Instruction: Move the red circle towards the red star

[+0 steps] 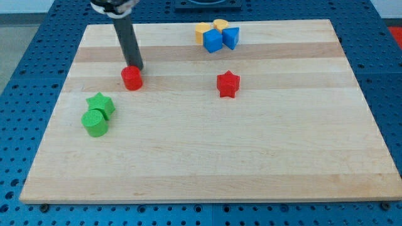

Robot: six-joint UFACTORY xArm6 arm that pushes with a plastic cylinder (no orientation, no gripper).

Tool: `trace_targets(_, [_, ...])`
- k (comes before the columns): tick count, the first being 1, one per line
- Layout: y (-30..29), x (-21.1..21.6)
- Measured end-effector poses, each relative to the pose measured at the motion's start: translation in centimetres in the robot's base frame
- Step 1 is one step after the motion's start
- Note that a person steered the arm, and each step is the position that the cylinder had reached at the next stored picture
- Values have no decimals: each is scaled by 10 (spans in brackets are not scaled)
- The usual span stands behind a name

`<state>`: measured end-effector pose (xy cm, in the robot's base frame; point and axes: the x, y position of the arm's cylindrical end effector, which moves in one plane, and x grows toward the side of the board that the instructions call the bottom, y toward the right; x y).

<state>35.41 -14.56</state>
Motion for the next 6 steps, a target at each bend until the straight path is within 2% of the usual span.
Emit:
trace_targets(2, [-74,-29])
trace_targets(3, [-78,15])
trace_targets(4, [-65,40])
trace_targets(6, [56,52])
